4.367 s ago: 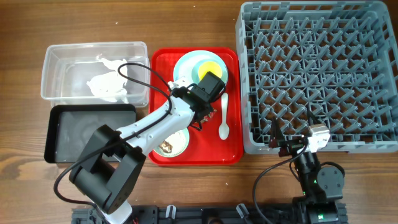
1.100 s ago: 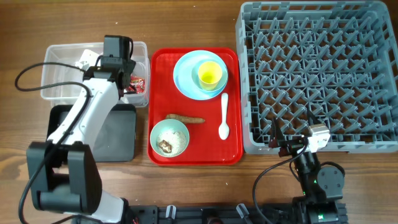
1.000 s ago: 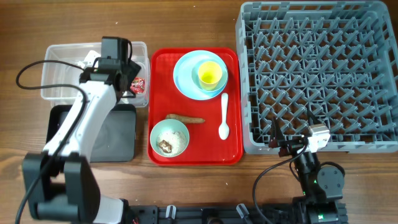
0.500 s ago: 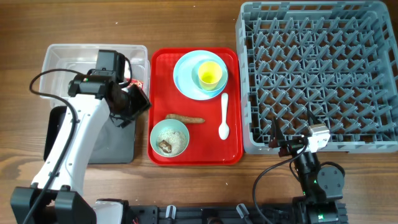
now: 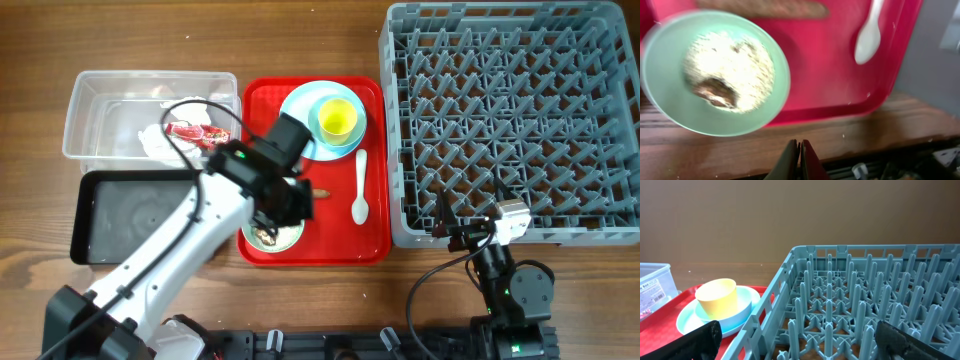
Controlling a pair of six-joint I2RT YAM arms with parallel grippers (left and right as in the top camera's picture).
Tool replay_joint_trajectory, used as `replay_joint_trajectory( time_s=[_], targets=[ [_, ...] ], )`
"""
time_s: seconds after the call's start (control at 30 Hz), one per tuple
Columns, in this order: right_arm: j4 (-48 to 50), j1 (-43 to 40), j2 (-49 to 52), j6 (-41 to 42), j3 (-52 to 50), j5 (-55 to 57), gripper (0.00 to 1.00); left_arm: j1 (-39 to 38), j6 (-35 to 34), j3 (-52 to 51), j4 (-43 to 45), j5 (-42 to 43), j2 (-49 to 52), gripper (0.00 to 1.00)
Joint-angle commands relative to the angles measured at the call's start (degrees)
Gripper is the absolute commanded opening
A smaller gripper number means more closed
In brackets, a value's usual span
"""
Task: Sort waste into correct bins and load items into the dishwasher rack
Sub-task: 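Reach the left gripper to the teal rice bowl rim and grasp it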
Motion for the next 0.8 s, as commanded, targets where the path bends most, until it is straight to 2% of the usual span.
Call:
replay_joint_trajectory(
  time_s=[0.0, 0.03, 0.17, 0.2, 0.3, 0.4, 0.5, 0.53, 0.77],
  targets=[
    [0.28, -0.24, -0.42, -0.44, -0.07, 0.55, 1.00, -6.36, -4.63, -0.28, 0.13, -4.00, -0.85, 0.06],
    [0.26, -0.24, -0.39, -0.44, -0.07, 0.55, 1.00, -7.65, -5.77, -0.28, 0.15, -5.38, -0.85, 0.09],
    [0.26, -0.24, -0.42, -0.44, -0.07, 0.55, 1.00, -12.98, -14.78, -0.35, 0.15, -17.09, -0.81, 0.31],
    [0.26, -0.24, -0.42, -0.44, -0.07, 0.55, 1.00, -13.70, -16.33, -0.35, 0.17, -18.23, -0.81, 0.33],
    [0.26, -0.24, -0.39, -0.42, -0.07, 0.55, 1.00, -15.43, -20.24, -0.39, 0.90, -21.73, -0.52, 0.29],
    [0.26, -0.24, -0.39, -0.46, -0.07, 0.55, 1.00, -15.91, -20.46, -1.38, 2.82, -23.43, 0.17, 0.28],
    [0.26, -0.24, -0.42, -0.44, -0.07, 0.55, 1.00, -15.91, -20.44, -3.72, 6.21, -24.09, 1.14, 0.35],
    [0.26, -0.24, -0.39, -0.44, -0.07, 0.55, 1.00, -15.91, -20.44, -4.61, 7.34, -24.52, 2.03, 0.42],
    [0.26, -0.24, -0.39, -0.44, -0.07, 0.55, 1.00, -15.91, -20.44, -8.68, 13.25, -28.37, 5.22, 0.46]
  ],
)
